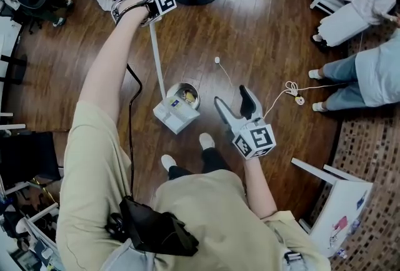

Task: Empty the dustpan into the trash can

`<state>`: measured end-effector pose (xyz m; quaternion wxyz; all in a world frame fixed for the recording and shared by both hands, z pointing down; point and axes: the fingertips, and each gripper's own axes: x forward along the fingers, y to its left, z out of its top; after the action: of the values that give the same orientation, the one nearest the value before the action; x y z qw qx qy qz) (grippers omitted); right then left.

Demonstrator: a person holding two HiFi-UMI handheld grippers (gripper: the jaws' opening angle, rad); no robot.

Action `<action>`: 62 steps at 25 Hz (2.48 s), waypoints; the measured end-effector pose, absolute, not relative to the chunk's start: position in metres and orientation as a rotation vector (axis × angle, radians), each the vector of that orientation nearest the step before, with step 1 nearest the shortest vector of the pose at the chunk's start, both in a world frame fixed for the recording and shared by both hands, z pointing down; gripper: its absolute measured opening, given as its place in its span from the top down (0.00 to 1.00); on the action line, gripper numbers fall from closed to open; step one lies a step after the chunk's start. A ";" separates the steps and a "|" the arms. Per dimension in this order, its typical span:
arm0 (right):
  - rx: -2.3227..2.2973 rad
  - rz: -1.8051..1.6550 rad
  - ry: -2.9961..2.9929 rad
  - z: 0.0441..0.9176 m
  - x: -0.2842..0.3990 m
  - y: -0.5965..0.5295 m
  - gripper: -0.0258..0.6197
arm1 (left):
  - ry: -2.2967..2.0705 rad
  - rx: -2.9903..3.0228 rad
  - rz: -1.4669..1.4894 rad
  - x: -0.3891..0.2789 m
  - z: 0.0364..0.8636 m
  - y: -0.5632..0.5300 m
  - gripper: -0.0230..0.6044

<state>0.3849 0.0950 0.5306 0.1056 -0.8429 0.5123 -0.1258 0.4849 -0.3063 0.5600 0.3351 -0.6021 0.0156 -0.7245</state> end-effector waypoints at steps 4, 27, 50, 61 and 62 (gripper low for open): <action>-2.480 -0.397 1.498 0.540 0.378 0.099 0.37 | -0.084 -1.459 -2.032 0.463 0.548 -0.279 0.95; -2.417 -0.400 1.514 0.545 0.394 0.112 0.37 | -0.032 -1.676 -1.834 0.328 0.526 -0.266 0.95; -1.967 -0.378 2.160 0.490 0.180 -0.105 0.37 | -0.099 -2.337 -1.769 -0.036 0.467 -0.248 0.95; -1.852 -0.453 2.275 0.509 0.138 -0.136 0.38 | 0.192 -2.391 -1.999 -0.152 0.540 -0.273 0.95; -1.836 -0.459 2.297 0.509 0.130 -0.139 0.38 | 0.250 -2.414 -2.032 -0.168 0.547 -0.275 0.95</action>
<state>0.1298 -0.1390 0.5093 0.0828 -0.6148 0.7691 -0.1537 -0.1685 -0.2748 0.5475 -0.0118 -0.7626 0.0791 -0.6419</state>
